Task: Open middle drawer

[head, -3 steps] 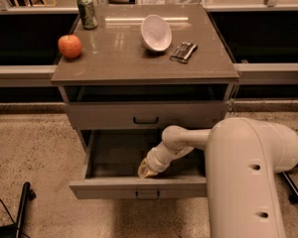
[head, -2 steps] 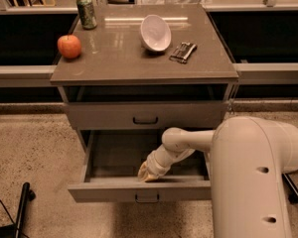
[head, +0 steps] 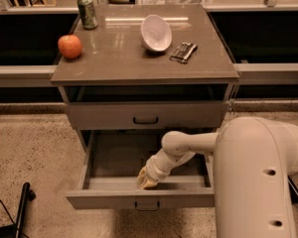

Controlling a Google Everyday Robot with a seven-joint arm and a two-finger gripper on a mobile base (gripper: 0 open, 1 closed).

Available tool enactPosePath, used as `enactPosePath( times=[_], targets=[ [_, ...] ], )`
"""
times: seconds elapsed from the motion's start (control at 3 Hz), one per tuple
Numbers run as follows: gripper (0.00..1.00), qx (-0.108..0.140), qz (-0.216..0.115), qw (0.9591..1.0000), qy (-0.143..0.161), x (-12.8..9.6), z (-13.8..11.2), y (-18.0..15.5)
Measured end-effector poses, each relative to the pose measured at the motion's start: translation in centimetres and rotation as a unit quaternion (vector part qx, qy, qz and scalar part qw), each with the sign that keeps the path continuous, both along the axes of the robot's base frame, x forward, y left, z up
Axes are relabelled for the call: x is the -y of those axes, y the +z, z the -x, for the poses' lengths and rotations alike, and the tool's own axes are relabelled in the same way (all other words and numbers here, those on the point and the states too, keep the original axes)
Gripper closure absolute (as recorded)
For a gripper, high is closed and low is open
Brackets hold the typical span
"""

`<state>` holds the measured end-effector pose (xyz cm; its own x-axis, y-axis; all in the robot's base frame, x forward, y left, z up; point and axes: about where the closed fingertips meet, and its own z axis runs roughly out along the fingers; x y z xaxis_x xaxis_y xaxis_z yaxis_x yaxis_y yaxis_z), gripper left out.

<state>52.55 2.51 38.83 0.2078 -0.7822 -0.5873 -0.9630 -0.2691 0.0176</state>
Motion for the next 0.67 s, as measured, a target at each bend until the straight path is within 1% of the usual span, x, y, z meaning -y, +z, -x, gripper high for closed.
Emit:
enactPosePath(
  times=[0.33,0.67],
  targets=[
    [0.97,-0.020,-0.009,0.9997,-0.004,-0.18,2.68,1.40],
    [0.98,-0.020,-0.009,0.9997,-0.004,-0.19,2.54,1.41]
  ],
)
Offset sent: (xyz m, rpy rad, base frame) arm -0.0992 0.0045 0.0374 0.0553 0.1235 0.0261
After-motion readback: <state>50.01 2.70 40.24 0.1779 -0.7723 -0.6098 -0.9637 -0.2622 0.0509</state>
